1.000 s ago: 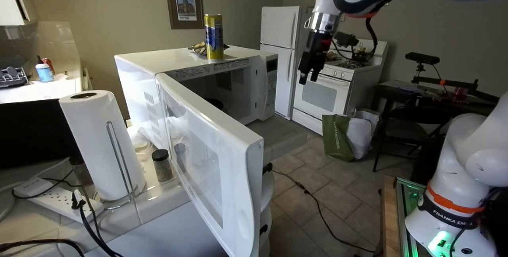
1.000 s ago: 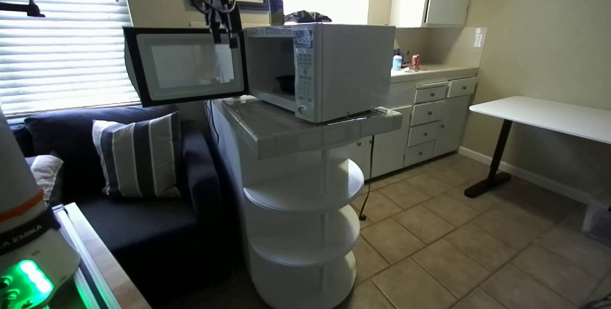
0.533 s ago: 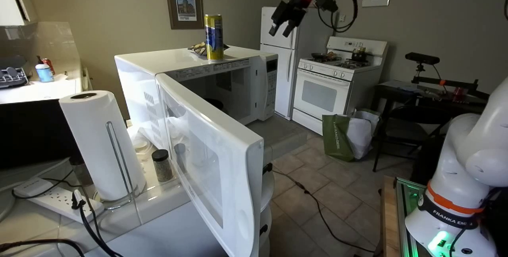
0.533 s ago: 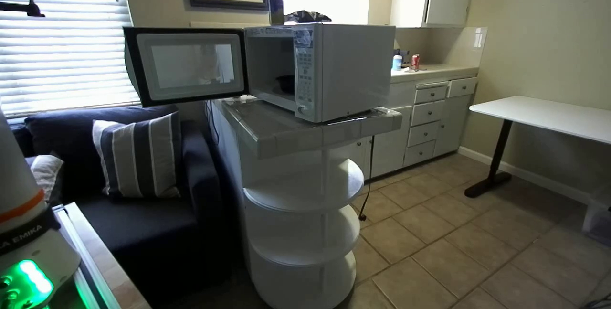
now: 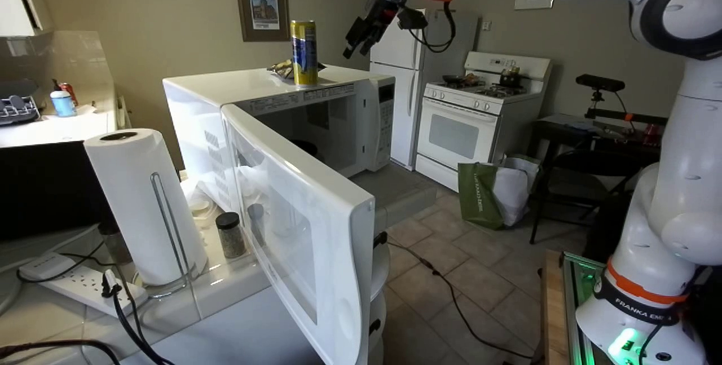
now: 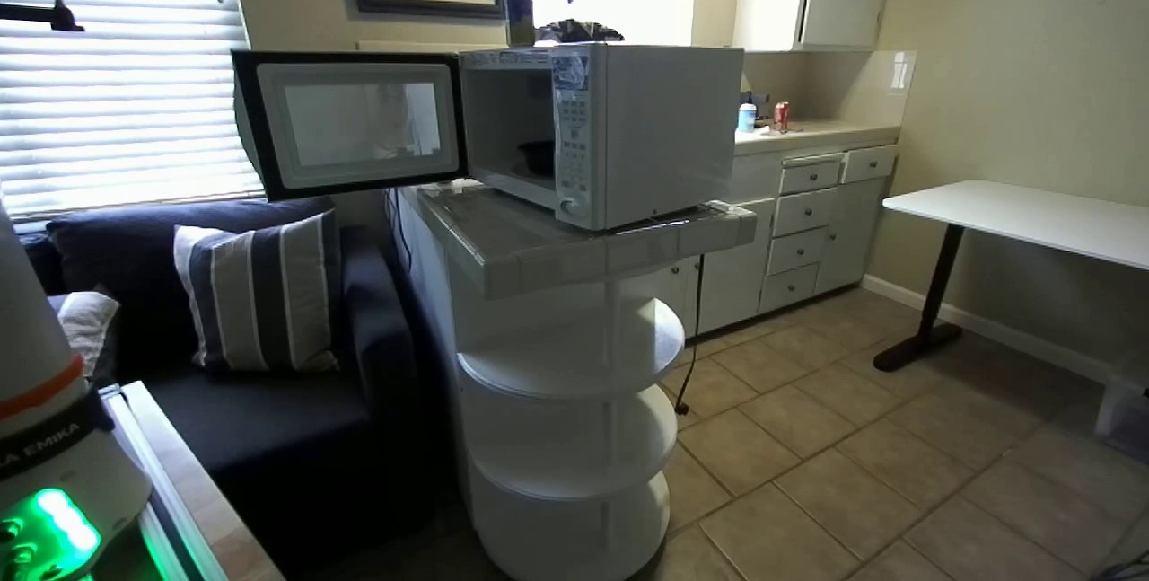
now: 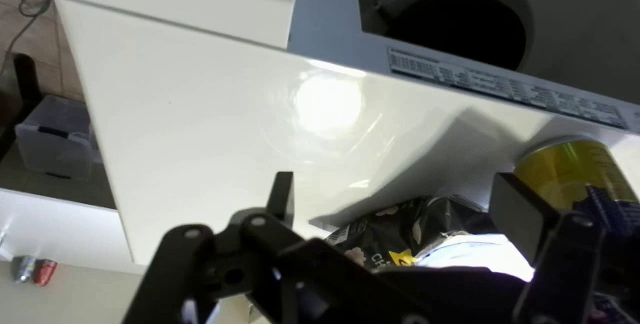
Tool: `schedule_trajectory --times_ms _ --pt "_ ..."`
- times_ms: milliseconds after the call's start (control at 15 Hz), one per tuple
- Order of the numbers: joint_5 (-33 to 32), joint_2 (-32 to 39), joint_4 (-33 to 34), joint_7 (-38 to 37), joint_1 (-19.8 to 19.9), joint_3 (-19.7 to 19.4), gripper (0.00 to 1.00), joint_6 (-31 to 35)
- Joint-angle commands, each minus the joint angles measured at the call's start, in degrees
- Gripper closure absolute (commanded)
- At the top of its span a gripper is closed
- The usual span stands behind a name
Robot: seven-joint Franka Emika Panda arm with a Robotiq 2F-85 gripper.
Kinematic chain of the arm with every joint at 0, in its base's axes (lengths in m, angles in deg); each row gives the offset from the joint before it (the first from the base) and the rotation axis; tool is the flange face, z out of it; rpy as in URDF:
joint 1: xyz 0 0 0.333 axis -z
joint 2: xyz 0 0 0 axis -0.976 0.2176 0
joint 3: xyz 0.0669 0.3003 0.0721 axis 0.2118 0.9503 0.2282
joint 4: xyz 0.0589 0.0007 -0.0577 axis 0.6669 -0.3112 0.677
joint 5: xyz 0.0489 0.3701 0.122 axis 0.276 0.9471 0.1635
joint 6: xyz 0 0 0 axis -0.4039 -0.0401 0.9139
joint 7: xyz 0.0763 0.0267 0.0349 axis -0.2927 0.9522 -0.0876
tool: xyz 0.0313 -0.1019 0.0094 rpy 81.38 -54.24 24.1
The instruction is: Place the object in the microwave and then close the microwave door
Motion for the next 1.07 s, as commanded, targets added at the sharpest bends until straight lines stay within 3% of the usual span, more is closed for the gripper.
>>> schedule_trajectory --times_ms 0,333,1000 --pt "3.94 6.73 9.21 7.52 0.73 0.78 0.00 -3.14" --pt "10.95 11.16 15.21 13.44 1.78 1.72 0.00 -5.11" --pt "18.47 18.72 22.88 9.46 2.28 1.52 0.00 -3.15"
